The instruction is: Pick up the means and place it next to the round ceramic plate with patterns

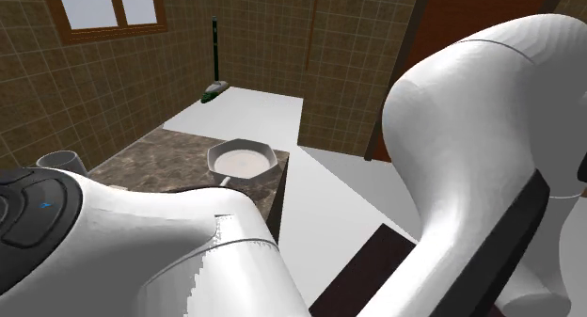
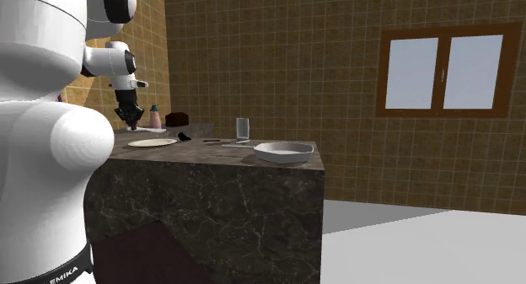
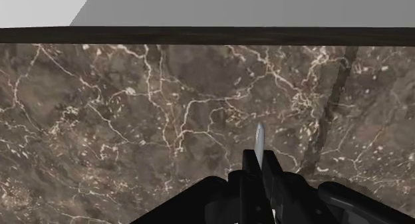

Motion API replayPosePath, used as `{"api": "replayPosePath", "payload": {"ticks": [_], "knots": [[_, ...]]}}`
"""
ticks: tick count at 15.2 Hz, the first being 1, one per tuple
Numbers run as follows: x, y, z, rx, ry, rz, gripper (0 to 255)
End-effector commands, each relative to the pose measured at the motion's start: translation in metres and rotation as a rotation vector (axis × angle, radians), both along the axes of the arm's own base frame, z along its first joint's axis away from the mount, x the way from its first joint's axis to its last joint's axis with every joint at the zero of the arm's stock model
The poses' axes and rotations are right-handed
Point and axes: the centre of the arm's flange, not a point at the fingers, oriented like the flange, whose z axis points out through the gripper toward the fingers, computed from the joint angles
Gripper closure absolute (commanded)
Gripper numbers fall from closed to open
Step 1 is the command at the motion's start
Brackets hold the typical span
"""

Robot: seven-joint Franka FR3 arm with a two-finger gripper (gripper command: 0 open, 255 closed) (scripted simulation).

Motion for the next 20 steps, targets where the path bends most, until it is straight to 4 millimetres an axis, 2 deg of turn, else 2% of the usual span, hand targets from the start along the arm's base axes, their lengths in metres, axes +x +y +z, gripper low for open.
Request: {"api": "replayPosePath", "payload": {"ticks": [1,11,12,20], "knots": [[-0.017,0.02,0.001,0.0,0.0,-0.002,255],[-0.09,0.13,0.003,0.0,0.0,-0.002,255],[-0.092,0.132,0.003,0.0,0.0,-0.002,255],[-0.092,0.132,-0.039,0.0,0.0,-0.002,255]]}}
